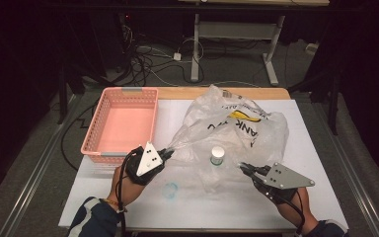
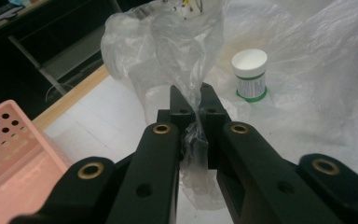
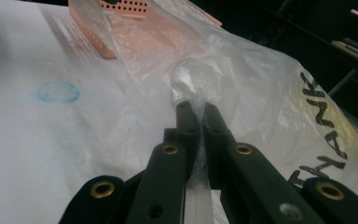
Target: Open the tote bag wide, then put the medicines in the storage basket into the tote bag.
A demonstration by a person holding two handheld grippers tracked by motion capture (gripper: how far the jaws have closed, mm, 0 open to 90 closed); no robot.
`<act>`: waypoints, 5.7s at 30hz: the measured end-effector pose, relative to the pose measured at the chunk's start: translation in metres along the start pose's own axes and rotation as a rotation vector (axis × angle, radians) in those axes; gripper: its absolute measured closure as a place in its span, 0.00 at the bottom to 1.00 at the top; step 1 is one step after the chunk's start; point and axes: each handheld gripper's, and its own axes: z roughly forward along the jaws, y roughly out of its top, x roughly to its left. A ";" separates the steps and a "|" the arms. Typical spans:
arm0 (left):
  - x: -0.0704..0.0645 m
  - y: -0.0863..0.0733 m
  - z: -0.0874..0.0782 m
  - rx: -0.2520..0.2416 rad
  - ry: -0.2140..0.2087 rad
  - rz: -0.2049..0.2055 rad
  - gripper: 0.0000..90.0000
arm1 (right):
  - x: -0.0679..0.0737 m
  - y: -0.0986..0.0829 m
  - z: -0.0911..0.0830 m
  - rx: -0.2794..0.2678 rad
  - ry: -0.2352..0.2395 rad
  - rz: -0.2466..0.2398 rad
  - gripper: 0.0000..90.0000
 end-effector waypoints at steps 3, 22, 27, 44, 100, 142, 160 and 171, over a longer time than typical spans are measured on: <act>0.000 0.001 -0.003 -0.011 0.010 -0.001 0.95 | 0.001 0.005 -0.004 -0.013 0.002 -0.009 1.00; 0.004 0.001 -0.003 -0.022 0.015 -0.014 0.95 | -0.010 0.008 -0.005 -0.035 -0.034 0.010 1.00; 0.004 0.002 -0.005 -0.025 0.024 -0.014 0.95 | -0.010 0.010 -0.007 -0.045 -0.035 0.006 1.00; 0.004 0.006 -0.010 -0.042 0.034 -0.015 0.95 | -0.012 0.012 -0.009 -0.061 -0.042 0.001 1.00; 0.029 0.129 -0.043 -0.427 0.245 -0.045 0.95 | -0.077 0.121 -0.026 -0.383 -0.328 -0.007 1.00; 0.102 0.131 0.056 -0.348 0.456 -0.166 0.93 | -0.179 0.090 0.043 -0.233 -0.687 0.093 1.00; 0.109 0.110 0.053 -0.291 0.372 -0.215 0.45 | -0.189 0.093 0.048 -0.138 -0.629 0.093 1.00; 0.094 0.088 0.019 -0.342 0.291 -0.179 0.26 | -0.192 0.074 0.044 -0.117 -0.620 0.140 0.94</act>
